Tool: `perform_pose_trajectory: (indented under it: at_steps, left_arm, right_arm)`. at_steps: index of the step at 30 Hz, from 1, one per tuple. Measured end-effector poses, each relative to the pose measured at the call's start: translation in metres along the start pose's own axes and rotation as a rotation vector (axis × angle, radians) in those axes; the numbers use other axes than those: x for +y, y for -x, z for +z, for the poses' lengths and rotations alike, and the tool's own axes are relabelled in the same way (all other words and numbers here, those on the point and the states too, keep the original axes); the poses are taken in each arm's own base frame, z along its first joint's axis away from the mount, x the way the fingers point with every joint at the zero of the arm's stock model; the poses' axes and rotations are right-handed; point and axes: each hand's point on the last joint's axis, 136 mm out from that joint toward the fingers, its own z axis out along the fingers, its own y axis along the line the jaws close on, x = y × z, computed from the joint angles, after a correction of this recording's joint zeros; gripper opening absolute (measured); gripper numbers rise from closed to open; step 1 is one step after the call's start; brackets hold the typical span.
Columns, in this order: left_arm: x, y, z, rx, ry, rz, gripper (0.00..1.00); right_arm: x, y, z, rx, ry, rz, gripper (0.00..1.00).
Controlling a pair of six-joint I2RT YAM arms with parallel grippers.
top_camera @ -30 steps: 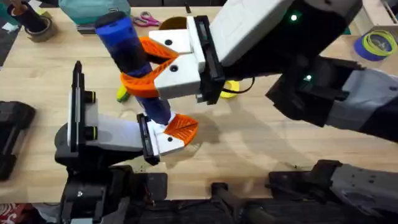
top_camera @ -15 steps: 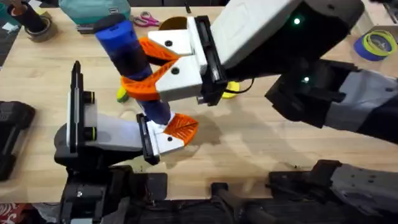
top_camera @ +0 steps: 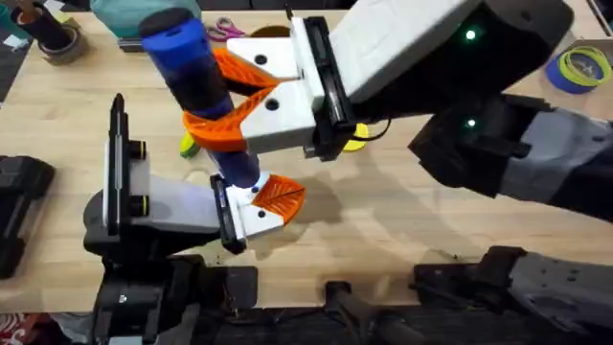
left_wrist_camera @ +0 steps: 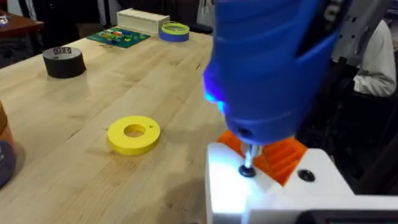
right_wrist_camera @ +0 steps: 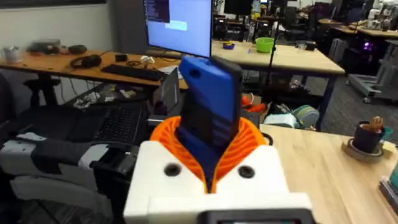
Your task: Pick up the gripper from the table and insert it into the empty holder that is missing its gripper. Then pick up a screw, insert it into the mounting hole, and use the screwdriver to tighten it. Finally, clean up the table by picking up the vegetable and placing it into the bucket.
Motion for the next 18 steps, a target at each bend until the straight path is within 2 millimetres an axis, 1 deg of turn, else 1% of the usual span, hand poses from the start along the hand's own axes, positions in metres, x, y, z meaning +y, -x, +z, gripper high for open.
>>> perform_pose_trajectory:
  at_steps: [14, 18]
  left_arm:
    - [0.0000, 0.0000, 0.0000, 0.000, 0.000, 0.000, 0.004]
    - [0.0000, 0.0000, 0.0000, 0.000, 0.000, 0.000, 0.004]
  right_arm:
    - [-0.0002, -0.0055, -0.0001, 0.018, 0.000, 0.024, 0.025]
    - [0.0008, 0.0031, -0.0001, -0.011, 0.004, -0.011, 0.025]
